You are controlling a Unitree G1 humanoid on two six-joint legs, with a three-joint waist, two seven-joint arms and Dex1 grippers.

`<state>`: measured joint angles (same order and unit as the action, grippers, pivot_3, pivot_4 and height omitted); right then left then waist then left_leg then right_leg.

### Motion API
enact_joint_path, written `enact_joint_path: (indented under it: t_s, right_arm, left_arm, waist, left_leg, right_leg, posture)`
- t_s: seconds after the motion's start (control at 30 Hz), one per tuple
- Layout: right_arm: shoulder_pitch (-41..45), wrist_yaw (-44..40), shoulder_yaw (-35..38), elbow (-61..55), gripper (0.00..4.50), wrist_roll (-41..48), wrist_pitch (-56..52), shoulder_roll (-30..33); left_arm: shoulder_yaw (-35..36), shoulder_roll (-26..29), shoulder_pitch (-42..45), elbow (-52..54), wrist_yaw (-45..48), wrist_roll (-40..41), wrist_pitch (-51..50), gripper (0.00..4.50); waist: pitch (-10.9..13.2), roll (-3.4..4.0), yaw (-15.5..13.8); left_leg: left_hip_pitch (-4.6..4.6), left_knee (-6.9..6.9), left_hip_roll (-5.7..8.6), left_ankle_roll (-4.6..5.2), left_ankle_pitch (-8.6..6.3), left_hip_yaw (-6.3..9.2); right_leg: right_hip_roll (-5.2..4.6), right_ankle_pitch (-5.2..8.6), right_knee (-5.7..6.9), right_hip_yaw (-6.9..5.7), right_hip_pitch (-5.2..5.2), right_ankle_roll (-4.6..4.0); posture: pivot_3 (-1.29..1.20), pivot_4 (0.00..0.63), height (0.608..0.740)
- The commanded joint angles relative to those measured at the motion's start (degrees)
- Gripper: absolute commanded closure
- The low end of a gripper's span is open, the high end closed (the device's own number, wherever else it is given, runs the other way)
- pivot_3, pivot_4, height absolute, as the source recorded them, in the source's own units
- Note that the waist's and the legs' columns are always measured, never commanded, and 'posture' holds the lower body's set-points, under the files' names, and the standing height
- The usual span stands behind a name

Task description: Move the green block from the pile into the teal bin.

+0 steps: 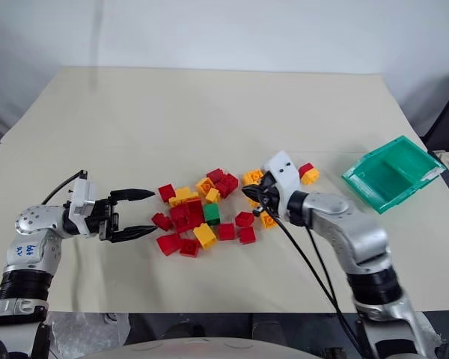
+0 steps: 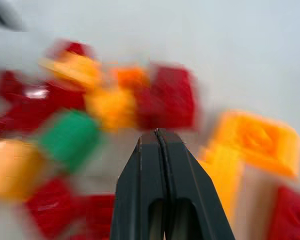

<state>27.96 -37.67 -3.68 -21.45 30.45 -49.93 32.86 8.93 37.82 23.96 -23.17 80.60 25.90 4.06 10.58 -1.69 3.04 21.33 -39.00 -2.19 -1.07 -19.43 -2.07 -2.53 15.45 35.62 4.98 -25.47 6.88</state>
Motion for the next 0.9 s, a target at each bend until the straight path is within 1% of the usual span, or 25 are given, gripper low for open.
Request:
enact_joint_path:
  t_s: [0.03,0.07,0.1,0.13,0.17,0.33,0.4,0.43,0.5,0.57,0.63,0.73,0.77,0.9]
  right_arm:
    - [-3.2,-9.2,4.2,-4.4,3.90,4.9,0.2,6.8]
    - [-3.8,-11.0,5.8,-4.0,3.57,5.9,0.3,8.9]
    - [-4.4,-12.6,7.1,-3.5,3.13,6.4,0.6,10.8]
    - [-4.8,-13.5,7.9,-3.2,2.91,6.7,0.9,12.0]
    - [-5.3,-14.7,8.5,-2.8,2.55,6.8,1.3,13.5]
    - [-9.2,-20.6,12.4,-1.2,0.99,5.3,3.0,22.8]
    - [-10.3,-21.4,13.1,-1.7,0.22,6.1,2.0,24.7]
    - [-10.5,-21.3,13.1,-2.1,0.02,6.4,1.7,25.0]
    - [-10.3,-20.7,12.5,-3.1,0.02,6.6,1.0,25.1]
    - [-7.1,-16.9,10.1,-4.0,0.02,6.7,-2.0,22.9]
    - [-3.1,-13.4,7.1,-5.0,0.02,7.7,-6.8,20.1]
    - [2.3,-9.4,1.8,-6.2,0.02,8.7,-16.4,17.5]
    - [4.2,-7.3,0.4,-6.4,0.02,8.6,-18.0,15.2]
    - [13.9,3.7,-8.2,-2.4,0.02,4.7,-27.2,1.5]
  left_arm:
    - [0.0,0.0,0.5,-0.3,1.0,0.0,1.0,0.00]
    - [0.0,-0.1,0.7,-0.5,1.1,0.0,1.0,0.00]
    - [-0.1,-0.1,0.8,-0.6,1.2,0.0,1.1,0.00]
    - [0.0,-0.1,0.8,-0.7,1.3,0.0,1.1,0.00]
    - [-0.1,-0.2,0.8,-0.8,1.4,0.0,1.1,0.00]
    - [0.2,-0.1,0.8,-1.3,2.0,0.3,1.4,0.00]
    - [0.4,0.0,0.7,-1.4,2.2,0.4,1.5,0.00]
    - [0.5,0.0,0.6,-1.4,2.3,0.6,1.5,0.00]
    - [0.7,0.1,0.5,-1.4,2.4,0.7,1.6,0.00]
    - [0.9,0.1,0.3,-1.1,2.4,0.9,1.6,0.00]
    - [1.1,0.1,0.1,-0.7,2.5,1.2,1.7,0.00]
    - [1.5,0.2,-0.3,0.0,3.1,1.8,1.4,0.00]
    - [1.7,0.2,-0.5,0.3,3.4,2.2,1.4,0.00]
    - [3.0,0.1,-1.7,1.8,6.6,5.3,0.4,0.00]
  waist:
    - [0.0,-0.01,-0.3]
    - [0.0,-0.01,-0.4]
    - [0.0,-0.02,-0.4]
    - [0.0,-0.01,-0.6]
    - [0.0,-0.01,-0.6]
    - [0.0,0.00,-0.9]
    - [0.0,0.00,-1.0]
    - [0.0,-0.01,-1.0]
    - [0.0,-0.01,-1.0]
    - [0.0,0.00,-1.0]
    - [0.0,-0.01,-0.7]
    - [0.0,0.00,-0.8]
    - [0.0,0.00,-0.9]
    - [0.0,-0.01,-0.2]
  left_leg:
    - [0.01,0.00,0.02,0.00,0.00,0.00]
    - [0.04,-0.01,0.06,0.01,-0.01,0.00]
    - [0.04,-0.02,0.08,0.03,-0.02,-0.02]
    - [0.04,-0.02,0.10,0.03,-0.02,-0.03]
    - [0.04,-0.03,0.12,0.03,-0.02,-0.04]
    - [-0.02,-0.02,0.09,0.03,-0.02,-0.05]
    - [-0.04,-0.03,0.09,0.03,-0.02,-0.07]
    - [-0.05,-0.03,0.08,0.03,-0.02,-0.07]
    - [-0.08,-0.03,0.08,0.03,-0.02,-0.08]
    - [-0.09,-0.04,0.08,0.03,-0.01,-0.08]
    - [-0.11,-0.07,0.07,0.03,-0.01,-0.08]
    - [-0.11,-0.09,0.03,0.01,0.00,-0.02]
    - [-0.09,-0.08,0.02,0.01,0.00,-0.02]
    - [-0.10,-0.08,-0.05,0.01,0.00,0.05]
  right_leg:
    - [-0.03,0.00,-0.01,0.00,0.01,0.01]
    - [-0.05,-0.02,-0.08,0.00,0.02,0.04]
    - [-0.07,-0.04,-0.11,0.04,0.04,0.08]
    - [-0.08,-0.05,-0.11,0.06,0.04,0.09]
    - [-0.08,-0.06,-0.11,0.08,0.03,0.11]
    - [-0.02,-0.03,-0.21,0.09,0.02,0.10]
    - [-0.02,-0.03,-0.23,0.11,0.02,0.10]
    - [-0.01,-0.03,-0.22,0.12,0.02,0.10]
    - [-0.01,-0.03,-0.20,0.14,0.02,0.10]
    - [-0.01,-0.03,-0.17,0.14,0.02,0.10]
    - [-0.01,-0.03,-0.12,0.16,0.01,0.10]
    - [-0.01,-0.02,-0.03,0.19,-0.05,0.07]
    - [-0.01,-0.02,-0.04,0.16,-0.06,0.07]
    - [-0.02,-0.01,0.04,0.22,-0.13,0.04]
  posture:
    - [0.00,0.150,0.740]
    - [0.00,0.150,0.740]
    - [0.00,0.150,0.740]
    - [0.00,0.150,0.740]
    - [0.00,0.150,0.740]
    - [0.00,0.150,0.740]
    - [0.00,0.150,0.740]
    - [0.00,0.150,0.740]
    - [0.00,0.150,0.740]
    - [0.00,0.150,0.740]
    - [0.00,0.150,0.740]
    - [0.00,0.150,0.740]
    - [0.00,0.150,0.740]
    - [0.00,0.150,0.740]
